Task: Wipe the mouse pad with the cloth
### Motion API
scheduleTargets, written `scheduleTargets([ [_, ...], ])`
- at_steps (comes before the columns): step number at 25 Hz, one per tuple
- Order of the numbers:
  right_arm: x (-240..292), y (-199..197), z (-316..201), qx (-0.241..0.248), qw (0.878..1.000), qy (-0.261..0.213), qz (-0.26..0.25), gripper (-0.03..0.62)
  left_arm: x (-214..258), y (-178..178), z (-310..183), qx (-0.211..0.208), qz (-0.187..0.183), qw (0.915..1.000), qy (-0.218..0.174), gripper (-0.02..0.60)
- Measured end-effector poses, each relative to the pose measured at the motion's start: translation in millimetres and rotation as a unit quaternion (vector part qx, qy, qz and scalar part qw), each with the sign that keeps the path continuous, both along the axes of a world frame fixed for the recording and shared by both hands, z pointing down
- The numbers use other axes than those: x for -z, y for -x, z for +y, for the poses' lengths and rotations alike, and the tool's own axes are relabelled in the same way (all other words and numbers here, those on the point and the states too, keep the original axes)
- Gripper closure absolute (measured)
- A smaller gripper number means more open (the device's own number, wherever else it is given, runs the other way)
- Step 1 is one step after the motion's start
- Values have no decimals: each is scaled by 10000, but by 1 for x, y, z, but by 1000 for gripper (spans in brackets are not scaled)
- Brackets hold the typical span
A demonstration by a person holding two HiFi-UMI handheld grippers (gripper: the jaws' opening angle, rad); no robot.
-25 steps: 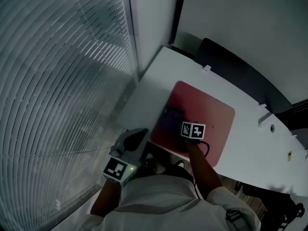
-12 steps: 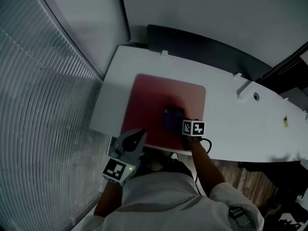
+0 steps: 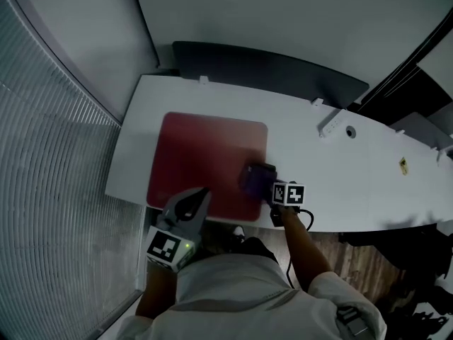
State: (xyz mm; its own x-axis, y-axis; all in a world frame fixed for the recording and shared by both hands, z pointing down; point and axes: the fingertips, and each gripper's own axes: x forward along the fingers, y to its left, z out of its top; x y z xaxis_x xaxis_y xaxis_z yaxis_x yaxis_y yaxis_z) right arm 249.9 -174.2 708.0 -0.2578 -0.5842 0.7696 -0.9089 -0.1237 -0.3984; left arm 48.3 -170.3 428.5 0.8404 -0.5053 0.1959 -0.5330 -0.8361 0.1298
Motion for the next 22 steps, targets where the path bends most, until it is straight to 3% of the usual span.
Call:
scheduleTargets([
  [7, -2, -48, 31, -340, 9994, -9, 74, 544, -2, -27, 9, -81, -35, 10000, -40, 578],
  [13, 26, -65, 37, -562, 9974, -271, 361, 544, -2, -24, 9, -173, -31, 9998, -26, 578],
  [17, 75, -35, 22, -477, 9955, -744, 349, 545, 5, -1, 3, -160, -24, 9999, -42, 578],
  [22, 122, 58, -14, 32, 9920, -1260, -110, 545, 10, 59, -14, 63, -48, 9999, -119, 578],
])
